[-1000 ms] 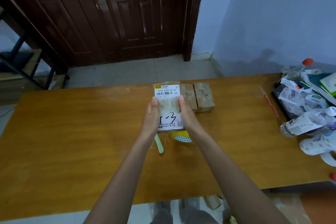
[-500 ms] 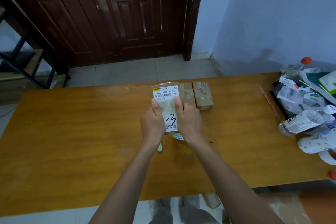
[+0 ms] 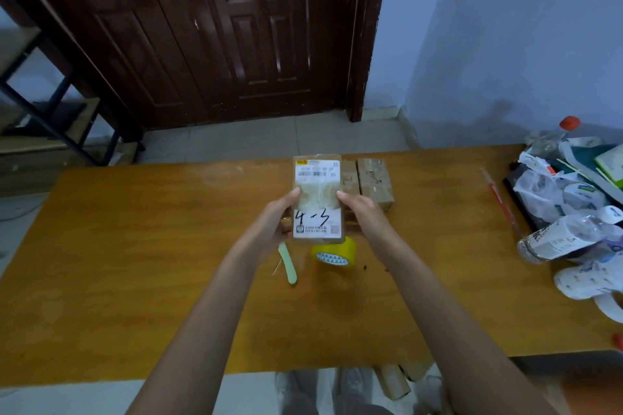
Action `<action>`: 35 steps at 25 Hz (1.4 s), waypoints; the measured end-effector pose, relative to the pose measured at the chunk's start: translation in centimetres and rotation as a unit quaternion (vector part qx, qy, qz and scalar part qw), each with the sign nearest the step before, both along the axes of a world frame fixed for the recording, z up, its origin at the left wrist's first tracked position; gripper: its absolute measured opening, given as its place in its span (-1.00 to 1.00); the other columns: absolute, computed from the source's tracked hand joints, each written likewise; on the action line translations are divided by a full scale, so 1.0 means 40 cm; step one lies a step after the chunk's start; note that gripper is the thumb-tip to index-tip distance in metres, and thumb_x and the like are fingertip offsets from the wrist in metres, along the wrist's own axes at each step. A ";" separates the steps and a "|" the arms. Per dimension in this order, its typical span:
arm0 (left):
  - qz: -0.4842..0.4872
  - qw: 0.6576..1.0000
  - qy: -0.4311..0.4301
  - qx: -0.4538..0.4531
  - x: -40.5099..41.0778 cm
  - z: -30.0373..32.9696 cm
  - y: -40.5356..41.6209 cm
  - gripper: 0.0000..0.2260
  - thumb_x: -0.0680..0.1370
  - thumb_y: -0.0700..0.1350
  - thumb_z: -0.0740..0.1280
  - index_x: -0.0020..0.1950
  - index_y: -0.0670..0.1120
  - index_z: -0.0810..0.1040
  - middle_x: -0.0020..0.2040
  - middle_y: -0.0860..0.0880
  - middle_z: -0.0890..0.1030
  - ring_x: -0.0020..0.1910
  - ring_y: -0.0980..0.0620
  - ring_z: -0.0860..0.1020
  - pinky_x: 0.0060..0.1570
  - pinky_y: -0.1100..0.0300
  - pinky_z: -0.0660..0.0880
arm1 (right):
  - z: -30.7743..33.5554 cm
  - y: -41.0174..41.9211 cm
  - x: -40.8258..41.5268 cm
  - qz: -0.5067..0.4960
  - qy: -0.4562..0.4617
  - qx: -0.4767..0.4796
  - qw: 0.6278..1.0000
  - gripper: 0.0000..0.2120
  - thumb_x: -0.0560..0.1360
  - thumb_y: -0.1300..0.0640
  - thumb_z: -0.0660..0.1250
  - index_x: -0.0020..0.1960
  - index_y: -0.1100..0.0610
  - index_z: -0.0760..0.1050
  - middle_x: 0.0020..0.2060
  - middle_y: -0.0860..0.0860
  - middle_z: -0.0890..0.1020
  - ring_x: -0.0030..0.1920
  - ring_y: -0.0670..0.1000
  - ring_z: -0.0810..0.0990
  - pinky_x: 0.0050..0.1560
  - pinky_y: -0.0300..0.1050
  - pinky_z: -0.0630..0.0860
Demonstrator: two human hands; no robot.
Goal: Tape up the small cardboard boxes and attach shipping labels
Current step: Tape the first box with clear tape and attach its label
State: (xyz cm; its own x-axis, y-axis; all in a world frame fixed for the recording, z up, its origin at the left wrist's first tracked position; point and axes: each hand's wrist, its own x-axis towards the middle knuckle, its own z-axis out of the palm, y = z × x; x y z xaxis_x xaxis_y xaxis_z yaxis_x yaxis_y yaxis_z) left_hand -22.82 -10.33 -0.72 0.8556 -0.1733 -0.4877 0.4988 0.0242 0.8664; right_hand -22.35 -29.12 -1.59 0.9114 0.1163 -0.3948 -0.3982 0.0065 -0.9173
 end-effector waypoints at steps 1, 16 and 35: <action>-0.002 1.000 -0.001 -0.006 0.002 -0.007 0.011 -0.62 0.60 0.08 0.26 0.26 -0.17 0.50 0.10 -0.17 0.64 0.04 -0.12 0.65 0.08 0.00 0.59 | 0.004 -0.012 0.008 -0.004 -0.006 0.016 1.000 -0.72 0.59 -0.02 0.27 0.08 0.17 0.59 -0.15 0.00 0.73 -0.20 -0.06 0.70 -0.34 -0.30 0.55; 0.182 0.981 -0.058 0.025 -0.141 0.068 0.306 -0.69 0.53 -0.05 0.42 0.21 -0.15 0.53 0.06 -0.08 0.70 0.00 0.02 0.67 -0.09 0.19 0.58 | 0.082 0.278 0.026 0.149 -0.045 0.058 0.986 -0.68 0.47 0.06 0.45 0.16 0.15 0.51 0.01 0.08 0.69 -0.03 0.06 0.70 -0.06 -0.10 0.64; 0.260 0.962 -0.074 0.029 -0.587 0.064 1.154 -0.65 0.53 -0.02 0.41 0.25 -0.14 0.50 0.04 -0.03 0.71 0.03 0.04 0.67 -0.12 0.24 0.57 | 0.084 1.164 -0.349 0.212 -0.035 0.051 0.975 -0.62 0.47 0.10 0.45 0.22 0.19 0.47 0.03 0.10 0.67 -0.09 0.01 0.70 -0.15 -0.17 0.64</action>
